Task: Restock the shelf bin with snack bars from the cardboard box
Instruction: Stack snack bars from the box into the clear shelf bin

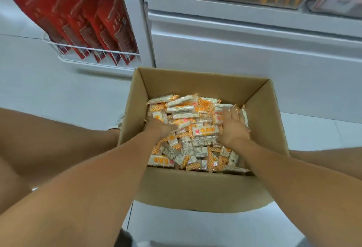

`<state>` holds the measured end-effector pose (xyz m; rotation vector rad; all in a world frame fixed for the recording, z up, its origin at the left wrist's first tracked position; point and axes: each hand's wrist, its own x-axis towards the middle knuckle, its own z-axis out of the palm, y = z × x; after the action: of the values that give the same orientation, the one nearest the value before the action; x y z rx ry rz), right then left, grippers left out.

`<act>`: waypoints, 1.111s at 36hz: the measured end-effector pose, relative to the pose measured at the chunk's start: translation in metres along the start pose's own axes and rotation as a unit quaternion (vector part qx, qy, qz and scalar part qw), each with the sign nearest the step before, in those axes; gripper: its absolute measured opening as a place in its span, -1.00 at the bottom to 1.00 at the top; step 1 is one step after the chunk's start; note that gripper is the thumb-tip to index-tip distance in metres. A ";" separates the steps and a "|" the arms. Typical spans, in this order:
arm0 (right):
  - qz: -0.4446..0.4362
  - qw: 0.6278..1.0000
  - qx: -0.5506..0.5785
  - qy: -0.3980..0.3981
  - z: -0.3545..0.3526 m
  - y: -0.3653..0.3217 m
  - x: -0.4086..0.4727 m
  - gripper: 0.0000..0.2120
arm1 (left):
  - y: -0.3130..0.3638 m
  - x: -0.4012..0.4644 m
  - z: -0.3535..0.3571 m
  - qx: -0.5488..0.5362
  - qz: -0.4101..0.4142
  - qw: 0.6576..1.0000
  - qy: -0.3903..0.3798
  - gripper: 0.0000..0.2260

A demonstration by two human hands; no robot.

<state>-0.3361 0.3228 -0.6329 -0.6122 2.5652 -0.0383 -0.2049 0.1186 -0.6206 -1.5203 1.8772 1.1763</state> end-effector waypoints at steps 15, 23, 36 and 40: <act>-0.071 0.997 -0.020 0.011 0.008 -0.018 0.023 0.01 | 0.008 0.003 0.024 0.196 0.121 0.973 0.006 -0.11; -0.093 0.995 -0.014 0.036 0.015 -0.029 0.009 -0.14 | 0.010 -0.012 0.046 0.134 0.108 0.983 -0.063 -0.15; -0.088 0.992 -0.085 -0.034 0.012 -0.023 0.007 -0.45 | 0.009 -0.017 0.026 -0.160 0.004 0.978 -0.136 -0.24; -0.112 0.985 -0.131 -0.024 0.006 -0.027 0.005 -0.62 | 0.015 -0.019 0.021 -0.215 0.006 0.969 -0.119 -0.14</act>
<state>-0.3257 0.2966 -0.6363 -0.9859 2.4619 0.2375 -0.2166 0.1470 -0.6126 -1.4925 1.5409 1.7734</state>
